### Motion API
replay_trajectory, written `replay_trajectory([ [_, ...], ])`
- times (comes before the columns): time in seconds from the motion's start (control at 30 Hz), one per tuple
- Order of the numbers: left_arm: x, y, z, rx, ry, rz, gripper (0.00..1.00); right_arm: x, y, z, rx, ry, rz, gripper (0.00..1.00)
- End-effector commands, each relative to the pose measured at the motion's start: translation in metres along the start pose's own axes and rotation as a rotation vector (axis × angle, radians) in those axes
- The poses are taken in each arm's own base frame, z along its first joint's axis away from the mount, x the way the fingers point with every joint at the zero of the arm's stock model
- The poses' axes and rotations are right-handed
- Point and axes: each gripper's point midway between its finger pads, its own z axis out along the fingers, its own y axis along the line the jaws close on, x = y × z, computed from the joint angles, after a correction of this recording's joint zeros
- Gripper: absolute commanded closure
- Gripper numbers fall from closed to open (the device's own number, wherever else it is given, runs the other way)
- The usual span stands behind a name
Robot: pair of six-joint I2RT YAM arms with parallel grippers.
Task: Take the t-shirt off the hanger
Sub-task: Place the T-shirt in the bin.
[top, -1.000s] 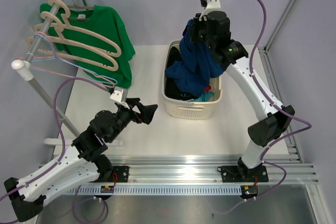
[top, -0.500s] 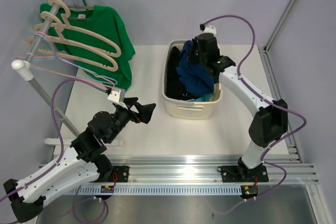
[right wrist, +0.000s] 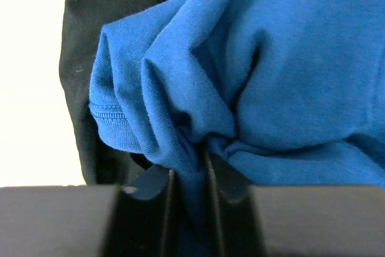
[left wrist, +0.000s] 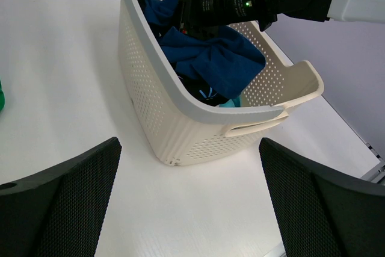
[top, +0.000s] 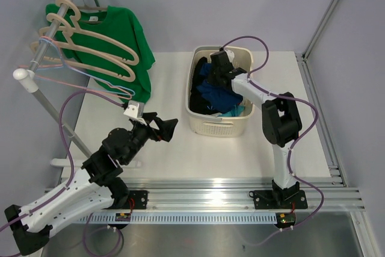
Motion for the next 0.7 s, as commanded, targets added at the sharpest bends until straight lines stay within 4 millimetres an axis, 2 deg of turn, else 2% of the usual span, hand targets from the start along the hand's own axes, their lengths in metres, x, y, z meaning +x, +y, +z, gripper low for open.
replay_trajectory([
  [0.0,-0.015,0.0,0.0,-0.007,-0.065,-0.003,0.01,0.068,-0.037,0.011,0.097,0.243,0.019,0.71],
  [0.07,-0.015,-0.001,0.0,-0.003,-0.064,0.002,0.01,0.073,-0.041,0.011,0.106,0.257,0.014,0.59],
  [0.1,-0.016,0.001,0.0,-0.009,-0.068,0.002,0.01,0.071,-0.042,0.008,0.109,0.254,0.007,0.46],
  [0.17,-0.017,0.002,0.002,-0.025,-0.068,-0.012,0.01,0.063,-0.042,0.0,0.103,0.248,-0.02,0.36],
  [0.23,-0.011,0.007,0.006,-0.066,-0.034,-0.005,0.01,0.038,-0.031,-0.024,0.068,0.199,-0.046,0.28],
  [0.27,-0.024,0.002,0.007,-0.064,-0.043,-0.012,0.01,0.025,-0.028,-0.036,0.056,0.17,-0.073,0.27],
  [0.3,-0.023,0.003,0.008,-0.079,-0.017,-0.004,0.01,-0.002,-0.019,-0.06,0.035,0.101,-0.079,0.23],
  [0.33,-0.027,0.0,0.01,-0.081,-0.012,-0.004,0.01,-0.01,-0.02,-0.074,0.042,0.093,-0.093,0.21],
  [0.37,-0.026,-0.002,0.015,-0.087,0.012,0.011,0.01,-0.028,-0.011,-0.091,0.022,0.051,-0.117,0.18],
  [0.4,-0.04,-0.006,0.016,-0.09,0.002,0.013,0.01,-0.047,-0.005,-0.115,-0.002,0.009,-0.123,0.11],
  [0.47,-0.052,-0.011,0.021,-0.093,0.0,0.031,0.01,-0.063,-0.001,-0.142,-0.017,-0.017,-0.151,0.04],
  [0.5,-0.066,-0.017,0.025,-0.087,-0.012,0.036,0.01,-0.074,0.001,-0.161,-0.025,-0.055,-0.153,0.02],
  [0.57,-0.083,-0.024,0.028,-0.081,-0.03,0.052,0.01,-0.081,-0.005,-0.175,-0.007,-0.086,-0.165,0.0],
  [0.6,-0.099,-0.029,0.031,-0.082,-0.054,0.051,0.01,-0.087,-0.005,-0.189,-0.015,-0.111,-0.163,0.01],
  [0.67,-0.118,-0.033,0.035,-0.094,-0.079,0.077,0.01,-0.084,-0.009,-0.197,-0.018,-0.104,-0.169,0.01],
])
